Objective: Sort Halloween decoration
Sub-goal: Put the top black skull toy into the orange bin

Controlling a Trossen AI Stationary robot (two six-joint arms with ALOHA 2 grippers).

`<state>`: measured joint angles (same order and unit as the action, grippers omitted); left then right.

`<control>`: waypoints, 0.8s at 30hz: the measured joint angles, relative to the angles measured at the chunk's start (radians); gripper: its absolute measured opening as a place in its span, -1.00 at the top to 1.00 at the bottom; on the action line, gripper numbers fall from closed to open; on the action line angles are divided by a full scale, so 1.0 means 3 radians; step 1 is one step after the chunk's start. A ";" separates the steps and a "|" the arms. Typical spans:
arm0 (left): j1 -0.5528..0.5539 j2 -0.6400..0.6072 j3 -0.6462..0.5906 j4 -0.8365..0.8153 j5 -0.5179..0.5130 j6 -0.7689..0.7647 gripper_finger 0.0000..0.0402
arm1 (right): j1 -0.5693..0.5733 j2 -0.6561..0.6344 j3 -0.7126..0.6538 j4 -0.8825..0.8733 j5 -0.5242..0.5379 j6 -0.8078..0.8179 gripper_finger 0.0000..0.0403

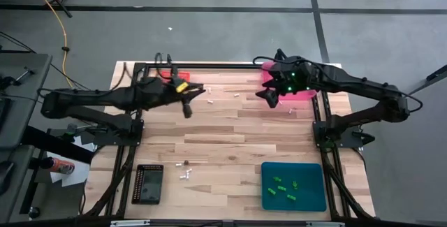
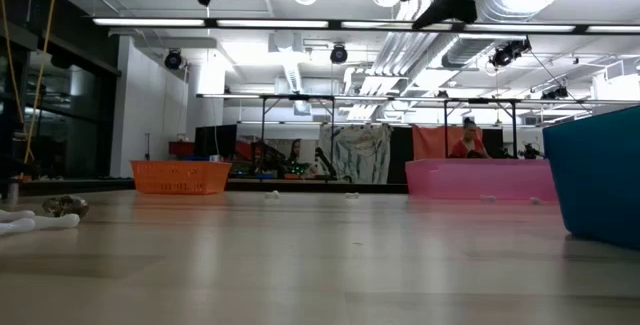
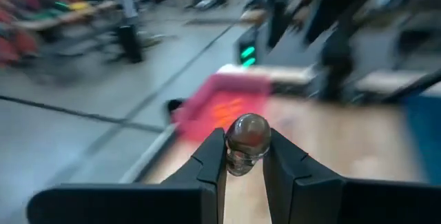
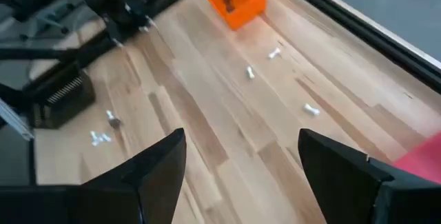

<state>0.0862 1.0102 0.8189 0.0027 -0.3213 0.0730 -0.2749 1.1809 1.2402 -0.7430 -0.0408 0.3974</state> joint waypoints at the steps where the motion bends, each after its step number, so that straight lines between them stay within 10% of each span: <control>1: 0.0017 -0.0084 -0.0053 0.0061 0.0149 -0.0173 0.78 | 0.0000 -0.0001 -0.0039 0.0025 0.0025 -0.0033 -0.35; 12: 0.0421 -0.0622 -0.0183 0.0517 0.1534 -0.1522 0.78 | 0.0200 0.0009 -0.0260 0.1313 -0.0044 -0.0516 -0.34; 18: 0.0450 -0.0573 -0.0183 0.0516 0.1591 -0.1458 0.78 | 0.0461 0.0119 -0.0260 0.1716 -0.0010 -0.1428 -0.32; 24: 0.0383 -0.0483 -0.0182 0.0513 0.1585 -0.1260 0.78 | 0.0611 0.0197 -0.0259 0.1845 0.0122 -0.1255 -0.27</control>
<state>0.2010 0.8654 0.7643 0.1565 0.1542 -0.3050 -0.0915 1.2398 1.1625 -0.1896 -0.0043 0.0209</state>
